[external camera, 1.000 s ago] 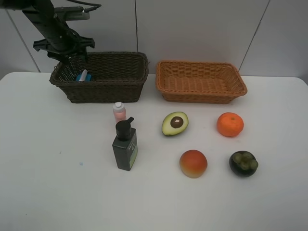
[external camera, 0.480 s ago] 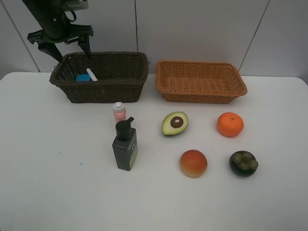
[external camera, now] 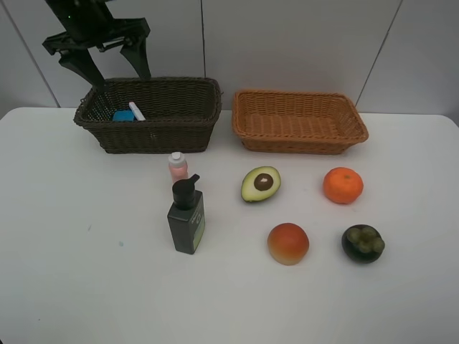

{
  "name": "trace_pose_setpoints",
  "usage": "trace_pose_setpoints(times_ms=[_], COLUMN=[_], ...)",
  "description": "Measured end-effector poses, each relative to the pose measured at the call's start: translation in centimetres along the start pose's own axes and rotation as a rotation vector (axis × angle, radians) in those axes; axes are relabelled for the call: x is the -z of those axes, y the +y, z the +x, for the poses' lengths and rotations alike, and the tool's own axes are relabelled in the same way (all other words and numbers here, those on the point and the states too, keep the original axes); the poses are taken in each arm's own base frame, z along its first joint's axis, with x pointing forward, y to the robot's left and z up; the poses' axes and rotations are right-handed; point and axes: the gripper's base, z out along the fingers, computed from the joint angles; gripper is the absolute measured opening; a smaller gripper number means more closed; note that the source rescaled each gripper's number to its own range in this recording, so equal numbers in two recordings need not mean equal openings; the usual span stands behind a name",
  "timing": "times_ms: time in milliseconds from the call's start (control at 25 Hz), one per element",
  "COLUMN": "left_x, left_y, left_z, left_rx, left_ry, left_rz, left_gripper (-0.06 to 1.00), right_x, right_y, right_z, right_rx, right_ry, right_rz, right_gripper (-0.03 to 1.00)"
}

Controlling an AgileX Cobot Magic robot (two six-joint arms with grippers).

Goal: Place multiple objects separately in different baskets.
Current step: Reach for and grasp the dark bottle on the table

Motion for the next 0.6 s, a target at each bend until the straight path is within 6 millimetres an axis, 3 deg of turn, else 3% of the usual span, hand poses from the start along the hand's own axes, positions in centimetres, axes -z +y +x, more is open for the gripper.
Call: trace_pose_setpoints(times_ms=[280,480,600], left_x=[1.1,-0.5,-1.0], left_y=[-8.1,-12.9,-14.9], left_z=[7.8,12.2,13.8], left_rx=[-0.166,-0.284,-0.329], left_ry=[0.112,0.198,0.199], left_rz=[0.028,0.004,-0.051], left_gripper=[1.00,1.00,1.00], right_x=[0.0,0.0,0.0], right_y=[0.0,0.0,0.0], right_z=[0.0,0.0,0.0], right_rx=[0.000,0.000,0.000], right_ry=[0.000,0.000,0.000], right_rz=[0.000,0.000,0.000], right_gripper=[0.99,0.99,0.99])
